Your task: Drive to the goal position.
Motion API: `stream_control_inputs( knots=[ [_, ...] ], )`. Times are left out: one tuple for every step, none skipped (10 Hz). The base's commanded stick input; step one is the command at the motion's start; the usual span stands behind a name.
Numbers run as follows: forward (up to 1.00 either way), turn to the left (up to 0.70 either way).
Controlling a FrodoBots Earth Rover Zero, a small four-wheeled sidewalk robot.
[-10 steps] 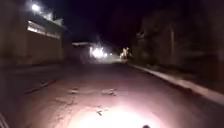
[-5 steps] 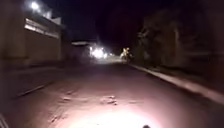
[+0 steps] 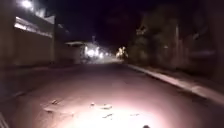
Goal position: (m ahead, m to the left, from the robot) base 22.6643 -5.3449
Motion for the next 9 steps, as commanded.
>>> stream_control_inputs(
  knots=[
    [0.70, 0.00],
    [0.70, 0.00],
    [0.70, 0.00],
    [0.70, 0.00],
    [0.70, 0.00],
    [0.70, 0.00],
    [0.70, 0.00],
    [0.70, 0.00],
    [0.70, 0.00]
  ],
)
